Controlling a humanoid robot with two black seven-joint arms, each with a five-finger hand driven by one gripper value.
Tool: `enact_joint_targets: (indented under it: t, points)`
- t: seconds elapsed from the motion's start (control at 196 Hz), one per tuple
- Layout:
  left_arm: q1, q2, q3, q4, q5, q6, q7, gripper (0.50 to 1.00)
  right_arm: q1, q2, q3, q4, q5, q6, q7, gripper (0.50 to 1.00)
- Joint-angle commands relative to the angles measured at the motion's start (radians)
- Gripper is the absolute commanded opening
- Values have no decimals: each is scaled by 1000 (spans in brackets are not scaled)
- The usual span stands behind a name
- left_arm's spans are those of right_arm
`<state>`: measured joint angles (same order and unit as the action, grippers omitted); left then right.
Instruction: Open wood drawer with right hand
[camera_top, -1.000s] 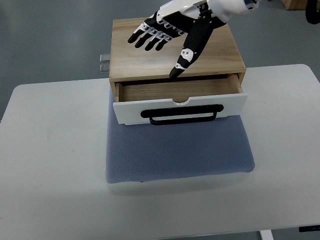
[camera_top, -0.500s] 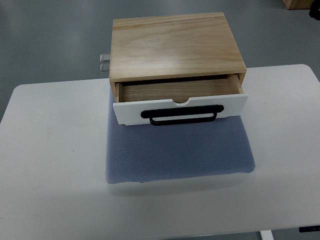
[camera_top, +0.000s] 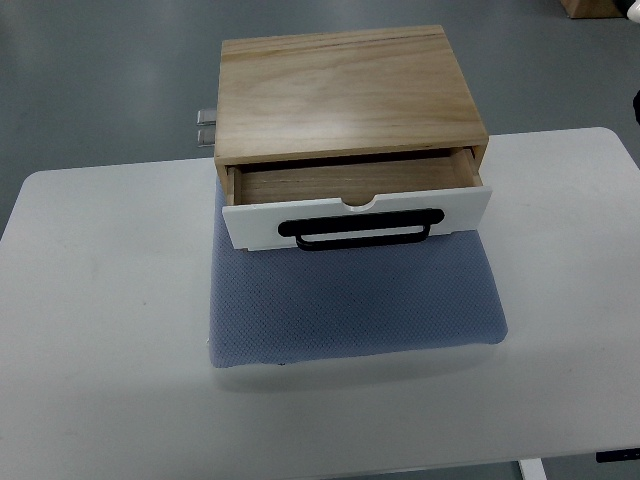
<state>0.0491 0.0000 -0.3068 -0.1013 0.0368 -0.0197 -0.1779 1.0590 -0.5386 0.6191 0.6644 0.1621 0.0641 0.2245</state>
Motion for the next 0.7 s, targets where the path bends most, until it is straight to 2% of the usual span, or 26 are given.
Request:
enact_joint_targets:
  t: [0.0,0.138,0.26,0.275,0.362,0.525,0.694]
  points:
    - [0,0,0,0,0,1,0,1000,-48,32,45,-17,46,14,-8,942]
    - [0,0,0,0,0,0,0,1000,-74,58,90,-29,82,25,-28,944]
    - [0,0,0,0,0,0,0,1000,-89,68,103,-48,80,33,-16,944]
    - [0,0,0,0,0,0,0,1000,-97,85,105,-77,74,33,1,944]
    - [0,0,0,0,0,0,0,1000,-105,103,103,-114,63,31,7,944]
    - [0,0,0,0,0,1,0,1000,-137,124,105,-117,62,31,10,944]
    - [0,0,0,0,0,0,0,1000,-139,126,100,-115,59,31,62,944]
